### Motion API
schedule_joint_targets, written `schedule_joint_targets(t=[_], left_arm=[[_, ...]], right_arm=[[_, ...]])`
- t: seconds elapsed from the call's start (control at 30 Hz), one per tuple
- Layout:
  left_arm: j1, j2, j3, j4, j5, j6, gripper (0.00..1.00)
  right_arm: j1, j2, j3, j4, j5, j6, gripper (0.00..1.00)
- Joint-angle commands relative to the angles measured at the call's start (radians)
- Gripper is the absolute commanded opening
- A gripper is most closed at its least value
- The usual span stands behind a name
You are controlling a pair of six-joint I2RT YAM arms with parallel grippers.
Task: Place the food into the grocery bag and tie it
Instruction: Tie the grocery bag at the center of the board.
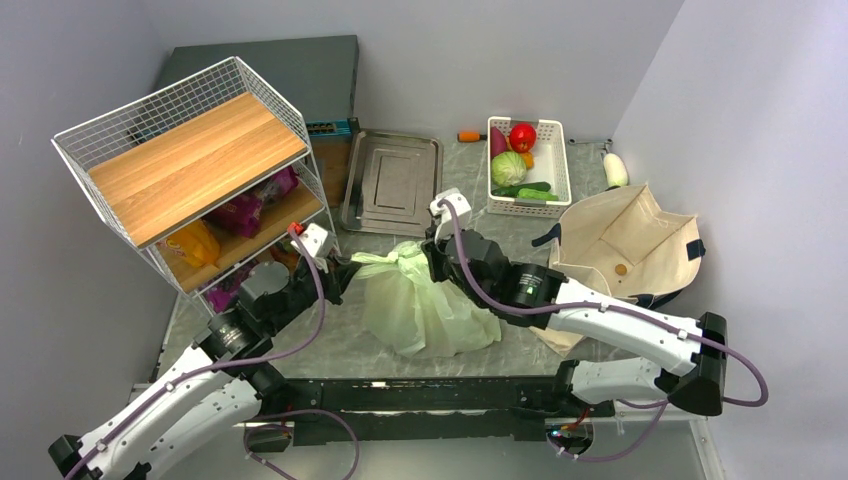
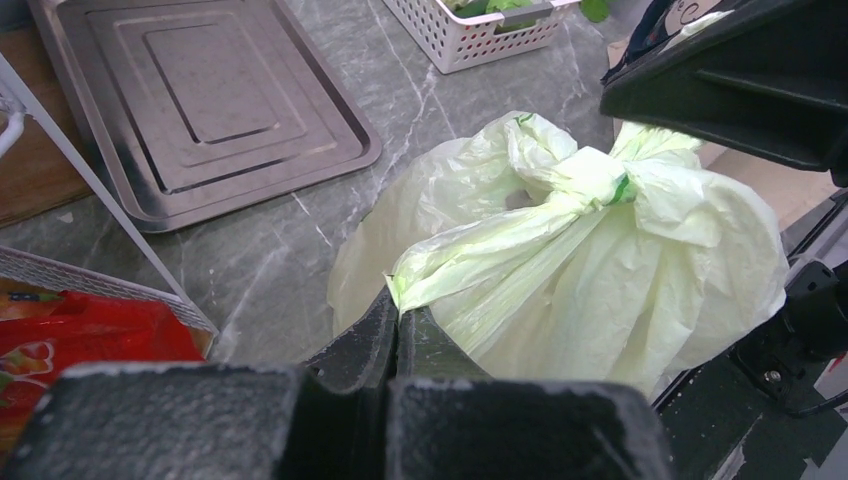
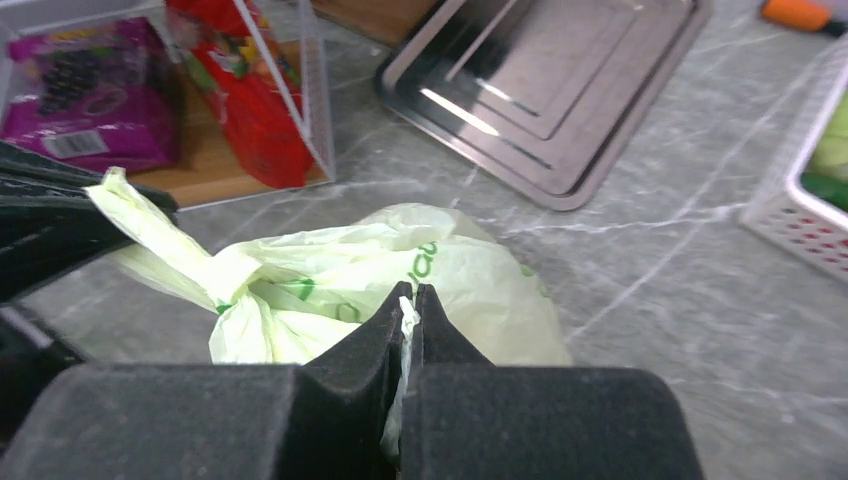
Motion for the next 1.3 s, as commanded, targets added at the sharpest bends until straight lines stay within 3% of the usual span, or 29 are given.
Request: schedule_joint_targets(t=[0.0,0.13,0.37,0.77,0.93,1.27], left_arm=[[0.017,-0.032,0.016,-0.108,-0.149,0.003,0.00],[0.016,-0.054,0.004,-0.133,-0.160,-0.015,0.00],[0.016,-0.079,-0.025,-0.173,-0.180,-0.036,0.00],[0.015,-0.126,-0.133,-0.222,-0.238,-0.205,0.00],[0.014,-0.138,-0.193,-0.214,-0.261,-0.246,0.00],[0.014,-0.125,-0.256,-0.188,-0.255,-0.307,0.00]], right_arm=[[0.028,-0.016,0.063,-0.214,0.401,-0.187,0.00],[0.062,0.004,0.043,-0.303,0.528,-0.166,0.00],[0.049,-0.013,-0.034,-0.374,0.557,-0.045,0.00],[-0.059,-0.092,-0.170,-0.412,0.417,0.117,0.00],[-0.115,-0.155,-0.268,-0.306,0.315,0.109,0.00],[-0.162,-0.141,-0.303,-0.273,0.245,0.125,0.00]])
